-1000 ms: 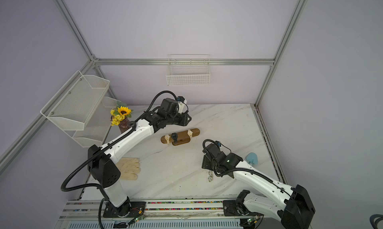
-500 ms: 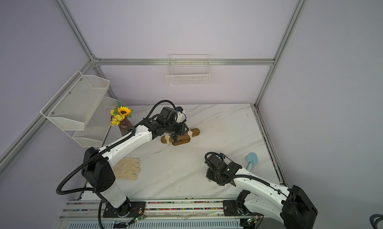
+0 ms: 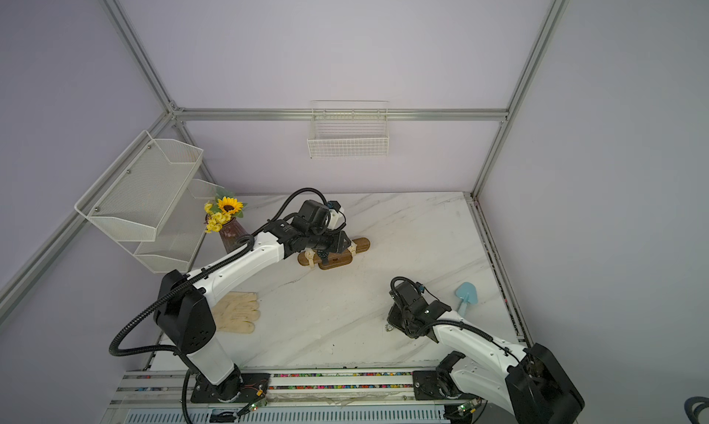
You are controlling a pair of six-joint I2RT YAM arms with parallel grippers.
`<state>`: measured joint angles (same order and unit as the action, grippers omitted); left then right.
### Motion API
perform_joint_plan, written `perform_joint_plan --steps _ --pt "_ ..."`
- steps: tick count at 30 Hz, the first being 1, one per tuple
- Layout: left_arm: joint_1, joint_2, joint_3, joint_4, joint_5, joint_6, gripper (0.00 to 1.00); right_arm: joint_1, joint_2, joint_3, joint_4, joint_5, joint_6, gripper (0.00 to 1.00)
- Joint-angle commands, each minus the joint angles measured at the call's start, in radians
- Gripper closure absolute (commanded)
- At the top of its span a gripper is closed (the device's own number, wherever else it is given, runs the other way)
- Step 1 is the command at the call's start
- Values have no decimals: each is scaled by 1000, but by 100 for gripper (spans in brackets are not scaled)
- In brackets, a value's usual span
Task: Place watch on stand
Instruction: Pick up the watch at the center of the board.
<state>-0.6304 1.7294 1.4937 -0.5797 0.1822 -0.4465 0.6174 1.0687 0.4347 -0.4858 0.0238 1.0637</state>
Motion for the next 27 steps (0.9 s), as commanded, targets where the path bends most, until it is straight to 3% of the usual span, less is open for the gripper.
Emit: perform_joint_plan --steps 1,7,15,20,27 --pt "1 8 3 30 23 -17 61 -5 18 -4 67 -24 -16 81" --pt "1 18 10 30 23 -16 61 -7 68 6 102 -40 -28 80" --pt "1 11 0 30 12 -13 61 -7 64 16 126 -43 -48 86" --pt "1 9 -10 30 10 -13 61 -7 48 44 118 -36 -93 93" --pt "1 -19 -26 31 35 -8 61 -7 -1 83 185 -108 -227 93"
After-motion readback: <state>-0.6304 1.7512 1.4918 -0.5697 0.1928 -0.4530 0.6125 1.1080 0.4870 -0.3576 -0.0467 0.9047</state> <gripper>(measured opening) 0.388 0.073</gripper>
